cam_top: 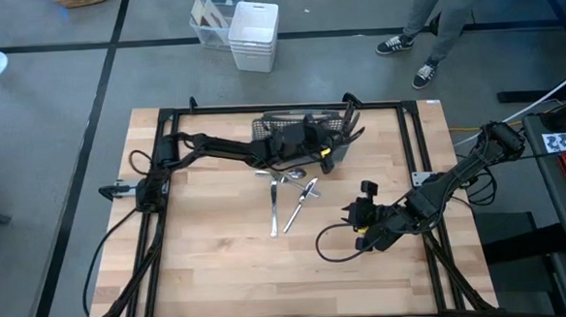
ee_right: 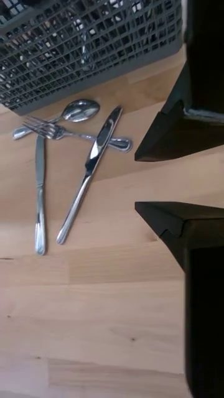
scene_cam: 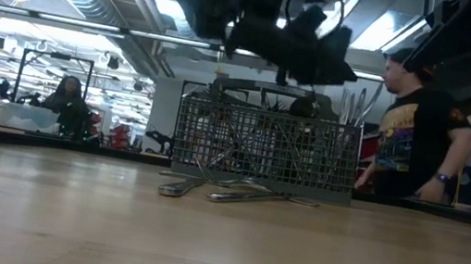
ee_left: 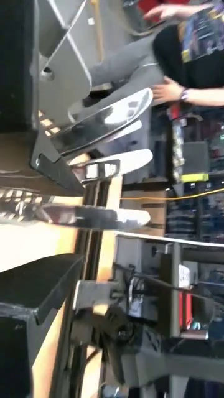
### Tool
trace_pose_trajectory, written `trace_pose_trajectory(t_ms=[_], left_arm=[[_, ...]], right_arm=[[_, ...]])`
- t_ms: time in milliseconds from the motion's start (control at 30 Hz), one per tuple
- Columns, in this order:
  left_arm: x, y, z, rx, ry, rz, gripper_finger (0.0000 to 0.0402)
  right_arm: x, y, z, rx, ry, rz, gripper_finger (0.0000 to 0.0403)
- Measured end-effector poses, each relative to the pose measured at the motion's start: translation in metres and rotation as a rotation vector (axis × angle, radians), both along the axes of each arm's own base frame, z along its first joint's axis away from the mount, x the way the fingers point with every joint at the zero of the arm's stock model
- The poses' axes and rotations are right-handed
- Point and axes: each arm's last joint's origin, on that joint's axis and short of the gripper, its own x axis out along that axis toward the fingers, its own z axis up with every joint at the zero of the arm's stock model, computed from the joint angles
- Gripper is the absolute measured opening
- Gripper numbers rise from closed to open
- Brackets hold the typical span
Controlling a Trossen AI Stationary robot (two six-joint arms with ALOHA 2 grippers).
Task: Sort silverware
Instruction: Put the knife into the silverware rack
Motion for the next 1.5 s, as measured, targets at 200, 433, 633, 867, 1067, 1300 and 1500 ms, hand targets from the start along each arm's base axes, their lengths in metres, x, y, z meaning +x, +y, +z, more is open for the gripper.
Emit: trace_pose_trajectory(t_ms=[200,433,633,867,1067,1300,1500], left_arm=[[-0.03,-0.008,0.047,-0.038,0.17,-0.006,0.0138],[-0.097,-0.02,0.091,-0.076,0.249,0.0,0.0133],[-0.171,-0.038,0.079,-0.172,0.236,0.009,0.0133],[-0.24,-0.071,0.037,-0.314,0.242,-0.037,0.0133],[-0.263,-0.094,0.006,-0.496,0.266,-0.07,0.0133],[-0.269,-0.109,-0.016,-0.542,0.335,-0.101,0.0133],[-0.269,-0.112,-0.019,-0.536,0.344,-0.114,0.0133]], right_arm=[[0.002,0.002,0.002,0.022,-0.032,-0.001,0.0115],[0.007,0.003,0.005,0.022,-0.103,-0.028,0.0115],[0.02,-0.001,0.006,0.0,-0.183,-0.085,0.0115],[0.057,-0.032,-0.003,0.07,-0.199,-0.138,0.0115],[0.091,-0.066,-0.018,0.164,-0.243,-0.217,0.0115],[0.119,-0.098,-0.052,0.211,-0.199,-0.272,0.0115],[0.127,-0.113,-0.08,0.322,-0.121,-0.331,0.0115]])
